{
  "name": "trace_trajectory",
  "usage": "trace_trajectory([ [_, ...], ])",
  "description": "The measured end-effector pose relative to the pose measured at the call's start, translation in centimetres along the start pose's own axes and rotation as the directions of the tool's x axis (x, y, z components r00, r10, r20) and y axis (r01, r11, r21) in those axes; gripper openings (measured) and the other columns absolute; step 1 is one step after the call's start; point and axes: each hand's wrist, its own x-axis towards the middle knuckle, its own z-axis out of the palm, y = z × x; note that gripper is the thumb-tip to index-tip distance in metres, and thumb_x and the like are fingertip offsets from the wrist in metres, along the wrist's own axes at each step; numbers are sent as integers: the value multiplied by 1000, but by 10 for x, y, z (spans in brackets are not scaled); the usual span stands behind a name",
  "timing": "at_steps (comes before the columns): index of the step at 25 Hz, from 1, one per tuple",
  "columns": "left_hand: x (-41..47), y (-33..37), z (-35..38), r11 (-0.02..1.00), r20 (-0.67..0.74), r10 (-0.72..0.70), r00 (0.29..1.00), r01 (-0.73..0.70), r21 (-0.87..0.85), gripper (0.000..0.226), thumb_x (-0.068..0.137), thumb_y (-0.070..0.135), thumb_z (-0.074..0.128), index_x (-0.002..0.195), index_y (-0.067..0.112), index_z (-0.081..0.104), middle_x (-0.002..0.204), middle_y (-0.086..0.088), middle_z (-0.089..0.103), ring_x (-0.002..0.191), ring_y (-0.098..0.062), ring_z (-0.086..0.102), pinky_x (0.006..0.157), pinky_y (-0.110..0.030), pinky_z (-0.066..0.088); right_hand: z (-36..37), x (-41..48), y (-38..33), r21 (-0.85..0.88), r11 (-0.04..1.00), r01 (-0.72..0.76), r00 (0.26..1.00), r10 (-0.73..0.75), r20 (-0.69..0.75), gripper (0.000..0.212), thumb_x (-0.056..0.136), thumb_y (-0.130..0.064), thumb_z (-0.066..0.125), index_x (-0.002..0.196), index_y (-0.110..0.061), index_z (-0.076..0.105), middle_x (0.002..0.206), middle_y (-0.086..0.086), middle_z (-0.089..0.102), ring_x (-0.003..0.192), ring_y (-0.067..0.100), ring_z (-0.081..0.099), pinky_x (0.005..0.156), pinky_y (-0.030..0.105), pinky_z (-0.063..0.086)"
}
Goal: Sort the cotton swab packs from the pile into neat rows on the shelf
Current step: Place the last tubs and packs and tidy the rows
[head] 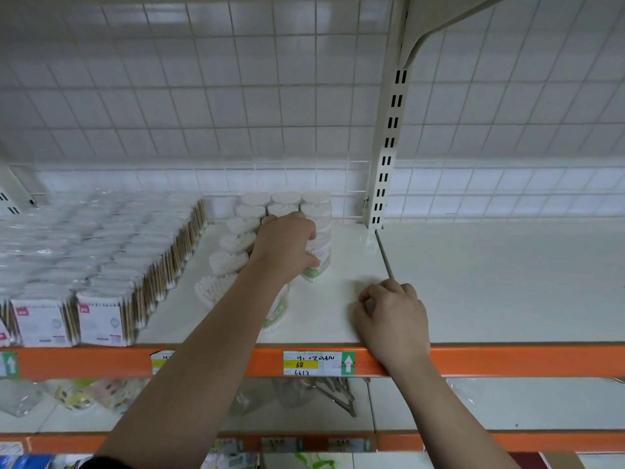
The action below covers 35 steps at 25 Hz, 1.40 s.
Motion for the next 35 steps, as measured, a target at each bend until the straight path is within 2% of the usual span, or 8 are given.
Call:
trace_trajectory([
  [4,1,2,0,999,-7,20,1000,-20,49,42,73,36,75,109,19,61,112,1,56,97,-20,55,91,-31,32,0,1,0,7,1000,-8,1000,8,-2,15,81,-29,53,82,-20,65,90,-2,58,90,23,46,70,32,36],
  [10,-10,0,1,999,-16,32,999,-32,-4,48,80,43,67,120,18,59,117,1,56,102,-19,55,91,-32,34,1,0,-3,-34,999,-5,1000,6,27,16,82,-29,53,83,-18,65,89,0,57,90,26,47,71,33,35],
  [13,-27,-1,-1,999,-118,24,993,-30,-46,40,88,42,58,121,19,59,117,2,58,103,-20,56,92,-33,32,-6,2,-4,-6,1000,-31,996,31,80,20,84,-28,51,94,-19,67,99,1,58,99,26,47,76,33,39],
  [16,-49,-12,-5,1000,-279,25,960,-21,16,31,90,38,56,111,17,65,107,-1,63,95,-24,61,88,-38,35,-19,6,-23,193,981,-2,999,-7,48,24,85,-24,55,106,-22,68,109,0,61,106,26,49,80,32,43],
  [20,-78,-33,-19,996,-412,8,911,30,85,25,88,36,57,101,17,67,93,1,66,81,-24,64,82,-39,42,-34,12,-68,400,883,247,968,-245,-57,25,82,-27,54,101,-22,69,101,-3,64,99,21,55,79,32,46],
  [25,-134,-93,-54,990,-510,-65,858,120,75,26,87,37,49,91,18,66,86,3,65,76,-22,62,77,-37,38,-37,-4,-140,432,796,423,889,-458,-27,29,80,-30,51,101,-21,69,101,-4,65,97,16,58,83,25,44],
  [28,-173,-138,-72,977,-535,-131,835,199,72,27,88,38,46,91,18,64,86,2,65,78,-25,62,78,-38,39,-26,-16,-194,432,756,491,846,-533,-29,25,83,-26,53,102,-21,69,101,-5,65,97,16,58,78,15,35],
  [35,-284,-281,-118,941,-531,-225,817,324,101,29,89,39,44,94,19,64,86,3,66,76,-24,63,78,-36,37,21,-63,-360,493,669,556,780,-624,-32,20,83,-18,59,100,-21,69,100,-3,65,96,17,58,79,19,39],
])
